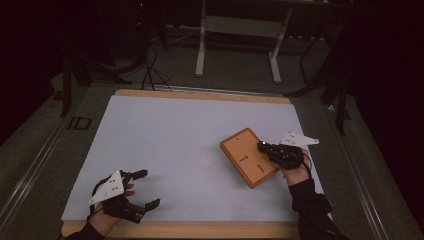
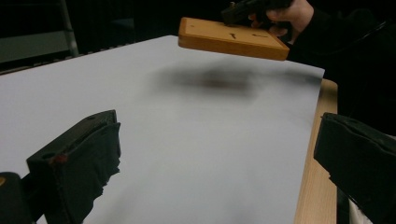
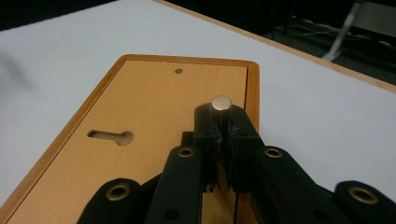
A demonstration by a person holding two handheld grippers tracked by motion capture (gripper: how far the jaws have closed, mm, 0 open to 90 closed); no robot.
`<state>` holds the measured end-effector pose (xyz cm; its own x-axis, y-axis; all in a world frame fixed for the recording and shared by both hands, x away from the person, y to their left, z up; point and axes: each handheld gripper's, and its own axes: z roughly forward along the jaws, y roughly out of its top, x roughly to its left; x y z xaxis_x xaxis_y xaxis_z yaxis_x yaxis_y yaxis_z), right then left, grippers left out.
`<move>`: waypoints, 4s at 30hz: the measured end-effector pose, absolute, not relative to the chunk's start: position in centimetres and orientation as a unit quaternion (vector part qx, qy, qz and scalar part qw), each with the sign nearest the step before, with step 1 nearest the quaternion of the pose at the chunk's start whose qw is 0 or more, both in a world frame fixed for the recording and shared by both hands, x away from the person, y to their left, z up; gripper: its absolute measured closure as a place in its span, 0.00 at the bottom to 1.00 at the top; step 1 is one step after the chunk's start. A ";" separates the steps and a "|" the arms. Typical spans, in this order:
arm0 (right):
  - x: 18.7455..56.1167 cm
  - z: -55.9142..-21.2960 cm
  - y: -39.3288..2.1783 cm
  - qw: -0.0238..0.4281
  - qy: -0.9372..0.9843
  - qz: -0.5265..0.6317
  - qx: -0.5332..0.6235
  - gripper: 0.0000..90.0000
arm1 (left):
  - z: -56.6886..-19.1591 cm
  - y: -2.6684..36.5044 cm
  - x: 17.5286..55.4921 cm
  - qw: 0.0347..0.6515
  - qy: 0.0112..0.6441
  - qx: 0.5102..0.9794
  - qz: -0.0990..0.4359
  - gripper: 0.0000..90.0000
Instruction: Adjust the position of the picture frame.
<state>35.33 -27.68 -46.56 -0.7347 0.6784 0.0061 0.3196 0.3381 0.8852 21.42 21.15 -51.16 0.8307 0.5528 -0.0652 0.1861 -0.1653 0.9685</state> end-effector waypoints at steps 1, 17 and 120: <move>35.5 -46.5 -27.2 0.185 0.797 0.485 0.309 0.94 | -51.2 21.2 21.4 0.596 0.247 0.748 0.153 0.01; 37.2 -46.7 -21.6 0.153 0.819 0.491 0.255 0.94 | -51.2 21.3 21.3 0.598 0.245 0.748 0.154 0.01; 29.5 -53.9 -13.9 0.006 0.874 0.459 0.161 1.00 | -51.6 20.6 21.3 0.602 0.242 0.749 0.136 0.01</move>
<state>29.54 -13.95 -53.89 -0.9478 0.2878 0.1371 0.2763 0.5270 0.8037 21.34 20.56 -51.56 0.8454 0.5269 -0.0880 0.1993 -0.1583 0.9671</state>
